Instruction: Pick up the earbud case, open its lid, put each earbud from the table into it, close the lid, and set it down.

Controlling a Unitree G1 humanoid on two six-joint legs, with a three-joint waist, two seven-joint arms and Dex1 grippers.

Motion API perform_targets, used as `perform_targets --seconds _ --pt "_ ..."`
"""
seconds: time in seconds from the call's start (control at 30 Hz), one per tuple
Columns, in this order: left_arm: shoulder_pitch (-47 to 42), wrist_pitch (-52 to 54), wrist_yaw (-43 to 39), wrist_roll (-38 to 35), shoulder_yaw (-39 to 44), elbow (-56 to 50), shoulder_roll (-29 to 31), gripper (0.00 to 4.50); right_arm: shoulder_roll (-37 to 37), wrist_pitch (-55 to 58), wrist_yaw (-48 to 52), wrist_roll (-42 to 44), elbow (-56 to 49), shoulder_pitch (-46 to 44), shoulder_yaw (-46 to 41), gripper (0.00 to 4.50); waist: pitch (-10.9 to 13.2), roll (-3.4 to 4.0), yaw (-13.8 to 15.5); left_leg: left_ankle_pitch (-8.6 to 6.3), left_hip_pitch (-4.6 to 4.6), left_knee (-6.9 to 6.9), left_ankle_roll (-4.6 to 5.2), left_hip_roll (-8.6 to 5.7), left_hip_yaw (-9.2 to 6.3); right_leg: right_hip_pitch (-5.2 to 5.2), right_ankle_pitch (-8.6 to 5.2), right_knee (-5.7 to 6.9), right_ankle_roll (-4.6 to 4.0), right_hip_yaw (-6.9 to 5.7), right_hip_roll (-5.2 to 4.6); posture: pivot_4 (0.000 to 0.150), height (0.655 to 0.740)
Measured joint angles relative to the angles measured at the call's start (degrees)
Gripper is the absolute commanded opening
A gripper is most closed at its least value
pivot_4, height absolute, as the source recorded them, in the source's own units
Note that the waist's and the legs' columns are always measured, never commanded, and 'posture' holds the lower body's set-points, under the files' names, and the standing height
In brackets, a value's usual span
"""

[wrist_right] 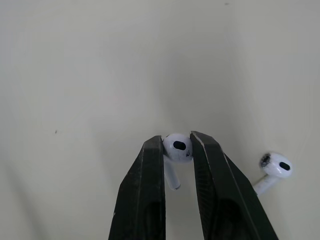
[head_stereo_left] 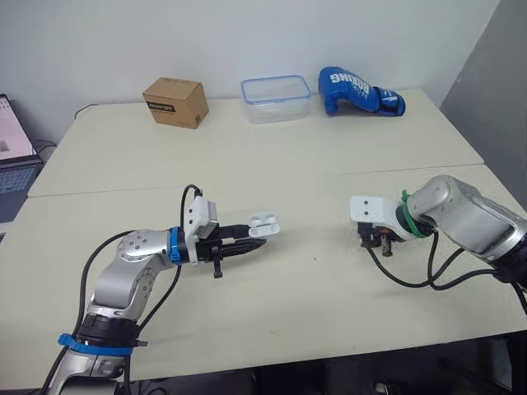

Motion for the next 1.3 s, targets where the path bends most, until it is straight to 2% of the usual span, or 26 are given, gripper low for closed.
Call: perform_targets --seconds 0.2,0.67,0.87,1.1,1.3 --pt "0.01 -0.03 0.01 0.04 -0.34 0.00 0.01 0.79 0.14 -10.80 8.00 -6.31 2.08 2.64 -0.34 0.41 0.00 0.00 0.15 0.00 0.00 0.00 0.00 -0.01 0.00 0.01 0.00 -0.02 -0.01 0.01 -0.01 0.150 0.7307" --pt "0.06 -0.02 0.05 0.05 -0.34 -0.01 0.11 0.79 3.82 -19.16 13.00 -14.69 4.51 6.74 -6.96 0.41 0.00 0.00 0.26 0.00 0.00 0.01 -0.01 -0.02 -0.02 0.02 0.00 -0.02 -0.01 0.02 -0.01 0.150 0.7307" --pt "0.06 -0.02 0.06 0.05 -0.34 -0.01 0.11 0.79 4.94 -19.80 14.22 -17.10 4.49 7.55 -8.56 2.41 0.00 0.00 0.26 0.00 0.00 0.01 -0.01 -0.02 -0.01 0.02 0.00 -0.01 -0.01 0.02 -0.01 0.150 0.7307" --pt "0.05 -0.02 0.02 0.08 -0.34 -0.01 0.11 0.79 5.09 -18.26 17.30 -20.76 2.51 7.99 -9.25 2.41 0.00 0.00 0.26 0.00 0.00 0.01 -0.01 -0.02 -0.01 0.02 0.00 -0.01 -0.01 0.02 -0.01 0.150 0.7307" --pt "0.04 -0.18 -0.02 0.32 -0.38 0.01 0.11 0.79 5.90 -10.39 19.65 -24.39 -2.36 7.96 -9.25 2.41 0.00 0.00 0.27 0.00 0.00 0.01 -0.01 -0.02 -0.02 0.02 0.00 0.00 -0.01 0.02 -0.01 0.150 0.7307"
